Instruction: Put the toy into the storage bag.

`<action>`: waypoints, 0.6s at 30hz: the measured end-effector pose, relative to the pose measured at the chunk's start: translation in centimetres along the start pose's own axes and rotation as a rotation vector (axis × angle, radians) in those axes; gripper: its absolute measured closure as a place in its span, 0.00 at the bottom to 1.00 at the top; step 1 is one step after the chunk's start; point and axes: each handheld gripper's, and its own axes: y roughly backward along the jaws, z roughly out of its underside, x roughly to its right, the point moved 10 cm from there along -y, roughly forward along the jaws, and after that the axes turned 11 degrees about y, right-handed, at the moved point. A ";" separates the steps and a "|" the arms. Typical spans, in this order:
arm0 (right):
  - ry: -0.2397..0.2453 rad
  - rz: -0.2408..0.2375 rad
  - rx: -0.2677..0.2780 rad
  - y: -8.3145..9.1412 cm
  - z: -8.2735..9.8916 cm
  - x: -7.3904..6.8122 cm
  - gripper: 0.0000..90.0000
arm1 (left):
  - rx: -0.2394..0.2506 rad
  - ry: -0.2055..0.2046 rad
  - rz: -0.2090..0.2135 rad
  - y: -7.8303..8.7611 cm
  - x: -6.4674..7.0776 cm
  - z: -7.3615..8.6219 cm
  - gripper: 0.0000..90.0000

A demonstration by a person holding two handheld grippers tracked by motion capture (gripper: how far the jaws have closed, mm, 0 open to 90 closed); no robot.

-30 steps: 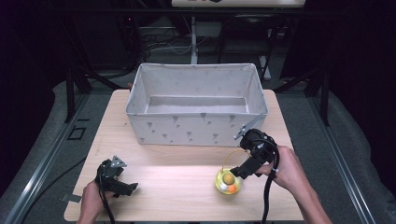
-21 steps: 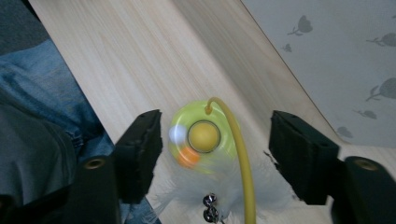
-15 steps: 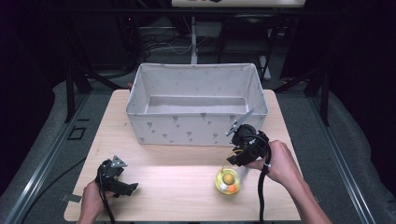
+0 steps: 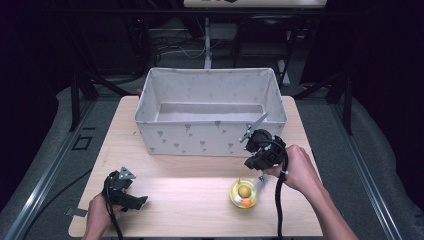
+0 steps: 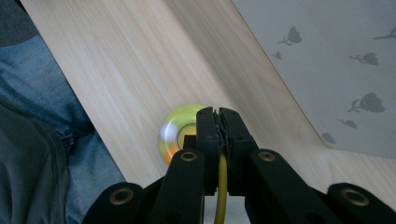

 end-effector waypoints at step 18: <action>0.012 -0.021 0.014 0.6 -1.1 0.2 0.98 | 0.003 0.004 0.000 -0.1 0.0 -0.1 0.00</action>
